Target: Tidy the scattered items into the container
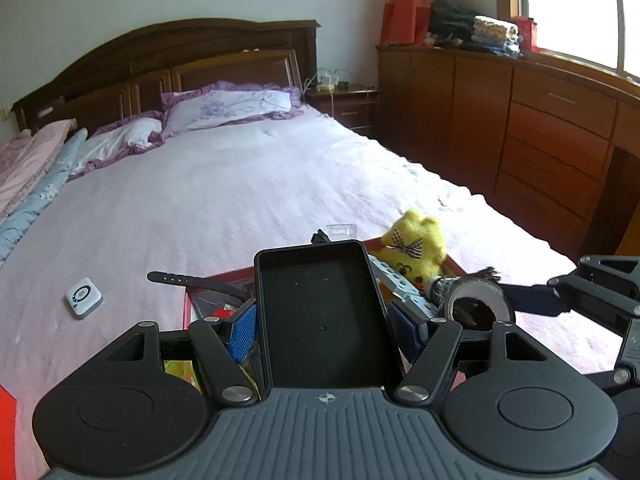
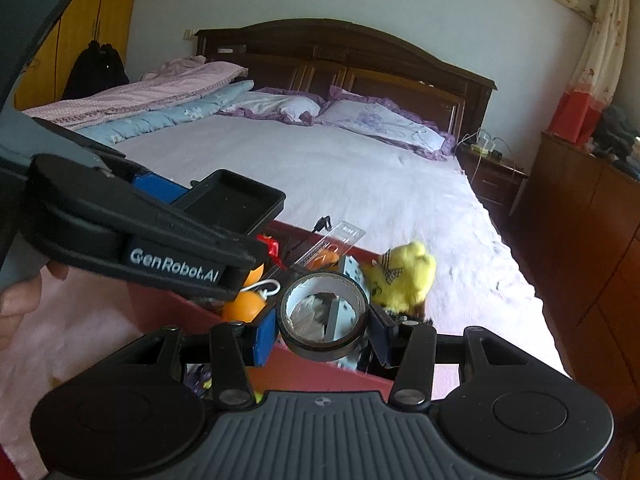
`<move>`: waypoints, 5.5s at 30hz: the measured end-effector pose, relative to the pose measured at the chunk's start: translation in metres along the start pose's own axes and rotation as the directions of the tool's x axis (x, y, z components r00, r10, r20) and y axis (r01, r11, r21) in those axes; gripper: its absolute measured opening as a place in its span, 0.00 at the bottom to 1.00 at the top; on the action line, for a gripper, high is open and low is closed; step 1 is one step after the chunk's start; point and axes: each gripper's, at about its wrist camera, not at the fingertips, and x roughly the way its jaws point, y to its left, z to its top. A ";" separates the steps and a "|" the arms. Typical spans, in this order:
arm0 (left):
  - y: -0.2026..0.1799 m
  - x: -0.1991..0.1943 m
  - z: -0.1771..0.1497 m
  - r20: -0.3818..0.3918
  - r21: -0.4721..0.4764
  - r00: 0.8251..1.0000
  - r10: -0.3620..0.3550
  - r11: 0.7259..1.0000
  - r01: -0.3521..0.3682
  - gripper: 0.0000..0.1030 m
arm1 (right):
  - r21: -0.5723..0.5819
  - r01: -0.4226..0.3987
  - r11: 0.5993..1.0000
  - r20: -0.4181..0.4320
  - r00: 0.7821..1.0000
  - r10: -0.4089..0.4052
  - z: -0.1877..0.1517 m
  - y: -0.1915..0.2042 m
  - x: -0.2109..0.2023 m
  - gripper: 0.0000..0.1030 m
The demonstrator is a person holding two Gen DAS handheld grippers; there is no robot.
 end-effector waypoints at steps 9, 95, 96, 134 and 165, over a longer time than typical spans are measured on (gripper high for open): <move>0.012 0.031 0.020 -0.033 0.021 0.998 0.052 0.998 -0.052 0.74 | -0.016 -0.010 1.000 -0.028 1.000 0.009 0.017 -0.010 0.049 0.55; 0.027 -0.036 -0.176 -0.289 -0.257 0.954 0.081 0.953 -0.159 0.91 | 0.138 -0.020 0.990 -0.383 0.921 0.072 -0.161 0.033 -0.062 0.19; 0.029 -0.033 -0.177 -0.295 -0.270 0.952 0.083 0.948 -0.167 0.91 | 0.147 -0.016 0.989 -0.381 0.922 0.072 -0.163 0.033 -0.061 0.25; 0.026 -0.103 -0.229 -0.322 -0.207 0.946 0.031 0.973 -0.102 0.85 | 0.126 0.030 0.992 -0.329 0.944 0.013 -0.173 0.042 -0.057 0.58; 0.024 -0.109 -0.229 -0.312 -0.214 0.947 0.074 0.966 -0.146 0.79 | 0.151 -0.002 0.989 -0.289 0.956 0.046 -0.175 0.051 -0.070 0.49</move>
